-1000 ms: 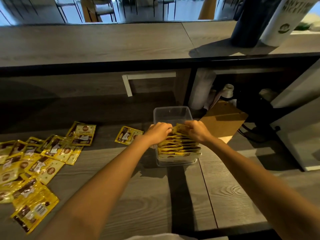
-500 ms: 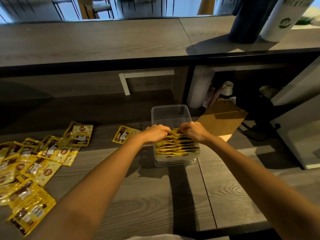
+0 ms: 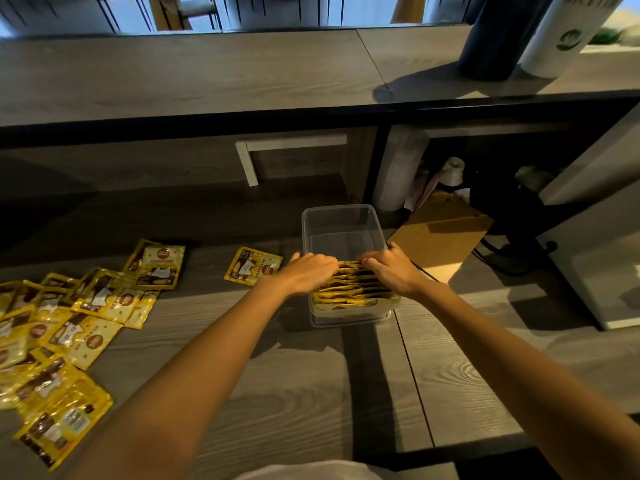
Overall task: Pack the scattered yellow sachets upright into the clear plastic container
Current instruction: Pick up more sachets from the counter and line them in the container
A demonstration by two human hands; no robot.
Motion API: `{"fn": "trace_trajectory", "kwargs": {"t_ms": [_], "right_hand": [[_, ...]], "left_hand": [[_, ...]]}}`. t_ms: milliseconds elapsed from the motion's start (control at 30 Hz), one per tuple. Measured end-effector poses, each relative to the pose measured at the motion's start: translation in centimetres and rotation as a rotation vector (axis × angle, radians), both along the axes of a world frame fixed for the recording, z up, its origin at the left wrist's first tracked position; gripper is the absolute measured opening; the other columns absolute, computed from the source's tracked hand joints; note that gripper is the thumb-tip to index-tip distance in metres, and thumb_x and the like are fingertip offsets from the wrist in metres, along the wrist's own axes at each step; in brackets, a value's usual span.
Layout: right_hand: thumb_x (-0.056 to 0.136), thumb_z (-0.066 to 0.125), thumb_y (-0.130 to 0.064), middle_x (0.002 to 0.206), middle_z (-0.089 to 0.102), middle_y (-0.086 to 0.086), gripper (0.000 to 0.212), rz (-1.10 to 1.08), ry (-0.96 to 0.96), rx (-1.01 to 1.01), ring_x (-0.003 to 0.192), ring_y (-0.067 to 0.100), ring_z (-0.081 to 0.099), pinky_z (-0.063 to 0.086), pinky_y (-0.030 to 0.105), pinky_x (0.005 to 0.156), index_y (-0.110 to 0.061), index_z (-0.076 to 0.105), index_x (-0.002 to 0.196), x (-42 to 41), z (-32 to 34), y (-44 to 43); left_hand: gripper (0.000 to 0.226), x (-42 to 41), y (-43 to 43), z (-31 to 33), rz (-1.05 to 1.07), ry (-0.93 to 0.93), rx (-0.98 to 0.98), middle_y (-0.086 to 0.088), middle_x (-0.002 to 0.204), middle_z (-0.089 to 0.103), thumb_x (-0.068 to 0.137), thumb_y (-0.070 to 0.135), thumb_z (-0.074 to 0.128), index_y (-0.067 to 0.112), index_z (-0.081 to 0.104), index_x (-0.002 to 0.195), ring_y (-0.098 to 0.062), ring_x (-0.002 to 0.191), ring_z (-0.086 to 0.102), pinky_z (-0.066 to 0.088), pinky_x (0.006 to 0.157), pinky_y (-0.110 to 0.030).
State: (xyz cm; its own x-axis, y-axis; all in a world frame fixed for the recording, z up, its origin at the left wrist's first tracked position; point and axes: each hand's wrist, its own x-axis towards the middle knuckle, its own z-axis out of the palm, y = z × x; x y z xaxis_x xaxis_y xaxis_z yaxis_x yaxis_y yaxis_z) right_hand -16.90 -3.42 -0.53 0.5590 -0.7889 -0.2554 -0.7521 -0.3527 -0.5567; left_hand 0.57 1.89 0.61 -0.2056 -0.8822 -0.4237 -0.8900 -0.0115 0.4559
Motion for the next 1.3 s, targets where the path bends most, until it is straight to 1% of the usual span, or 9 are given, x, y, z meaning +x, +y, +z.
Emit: {"fn": "trace_trajectory", "kwargs": {"t_ms": [167, 300, 467, 633, 767, 900, 1067, 1167, 1300], "right_hand": [[0.101, 0.024, -0.02, 0.122, 0.063, 0.014, 0.043, 0.021, 0.029, -0.009, 0.12, 0.026, 0.051, 0.005, 0.042, 0.117, -0.01, 0.062, 0.117, 0.0, -0.2, 0.3], [0.102, 0.022, -0.023, 0.121, 0.064, 0.013, 0.044, 0.007, 0.033, -0.01, 0.119, 0.025, 0.051, 0.006, 0.045, 0.118, -0.012, 0.062, 0.116, 0.0, 0.0, 0.5], [0.101, 0.022, -0.025, 0.124, 0.062, 0.011, 0.042, -0.044, 0.035, -0.06, 0.123, 0.024, 0.049, 0.006, 0.047, 0.118, -0.013, 0.058, 0.12, 0.7, 0.6, 0.6], [0.099, 0.028, -0.022, 0.114, 0.065, 0.011, 0.036, -0.07, -0.004, -0.188, 0.117, 0.025, 0.053, 0.011, 0.046, 0.116, -0.011, 0.062, 0.103, 3.1, 1.6, 1.5], [0.096, 0.04, -0.02, 0.136, 0.052, 0.008, 0.033, -0.027, 0.054, -0.294, 0.134, 0.021, 0.039, 0.004, 0.042, 0.119, -0.013, 0.052, 0.125, 6.9, 2.6, 3.1], [0.094, 0.043, -0.015, 0.143, 0.044, 0.008, 0.039, 0.077, 0.036, -0.401, 0.138, 0.02, 0.034, 0.004, 0.041, 0.119, -0.013, 0.046, 0.132, 11.7, 2.3, 5.1], [0.09, 0.047, -0.009, 0.142, 0.044, 0.017, 0.044, 0.279, 0.1, -0.222, 0.133, 0.031, 0.039, 0.028, 0.038, 0.111, -0.004, 0.043, 0.134, 17.6, 0.4, 7.2], [0.092, 0.046, -0.015, 0.149, 0.032, 0.017, 0.052, 0.295, 0.26, -0.061, 0.137, 0.035, 0.031, 0.028, 0.044, 0.113, -0.006, 0.03, 0.141, 19.9, -1.8, 7.8], [0.093, 0.045, -0.024, 0.15, 0.03, 0.013, 0.058, 0.269, 0.43, 0.01, 0.136, 0.038, 0.029, 0.024, 0.049, 0.113, -0.01, 0.022, 0.145, 21.0, -3.6, 8.0]], "left_hand": [[0.036, -0.5, 0.3, 0.4, 0.014, -0.001, 0.001, -0.003, 0.103, 0.058, 0.099, 0.024, 0.023, 0.013, 0.057, 0.103, -0.024, 0.11, 0.052, 0.011, 0.115, -0.057], [0.038, -0.2, 0.4, 0.4, 0.061, 0.013, -0.028, -0.006, 0.122, 0.059, 0.097, 0.029, 0.026, 0.016, 0.056, 0.117, -0.026, 0.115, 0.051, 0.017, 0.113, -0.056], [0.039, 0.0, 0.8, 1.5, 0.202, 0.062, -0.168, -0.01, 0.137, 0.052, 0.097, 0.023, 0.035, 0.013, 0.048, 0.133, -0.025, 0.128, 0.044, 0.022, 0.113, -0.043], [0.036, 1.9, 1.2, 1.9, 0.382, 0.017, -0.303, -0.011, 0.132, 0.055, 0.096, 0.011, 0.038, 0.012, 0.052, 0.129, -0.026, 0.126, 0.047, 0.03, 0.11, -0.039], [0.037, 4.6, 2.2, 2.0, 0.531, -0.002, -0.357, -0.014, 0.127, 0.059, 0.093, 0.004, 0.036, 0.01, 0.058, 0.122, -0.029, 0.119, 0.052, 0.037, 0.105, -0.037], [0.035, 7.7, 3.9, 1.4, 0.624, -0.05, -0.337, -0.014, 0.125, 0.061, 0.093, 0.005, 0.037, 0.01, 0.06, 0.119, -0.03, 0.119, 0.052, 0.036, 0.103, -0.037], [0.031, 11.9, 6.9, -0.8, 0.724, -0.115, -0.229, -0.017, 0.12, 0.063, 0.092, 0.005, 0.039, 0.007, 0.063, 0.112, -0.034, 0.114, 0.056, 0.044, 0.094, -0.04], [0.035, 14.5, 8.9, -2.4, 0.734, -0.188, -0.101, -0.019, 0.13, 0.054, 0.091, 0.007, 0.043, 0.006, 0.056, 0.123, -0.036, 0.122, 0.049, 0.041, 0.098, -0.042], [0.053, 17.1, 11.1, -4.4, 0.766, -0.292, 0.047, -0.02, 0.154, 0.016, 0.093, 0.011, 0.041, 0.004, 0.026, 0.143, -0.037, 0.142, 0.015, 0.021, 0.115, -0.045]]}}
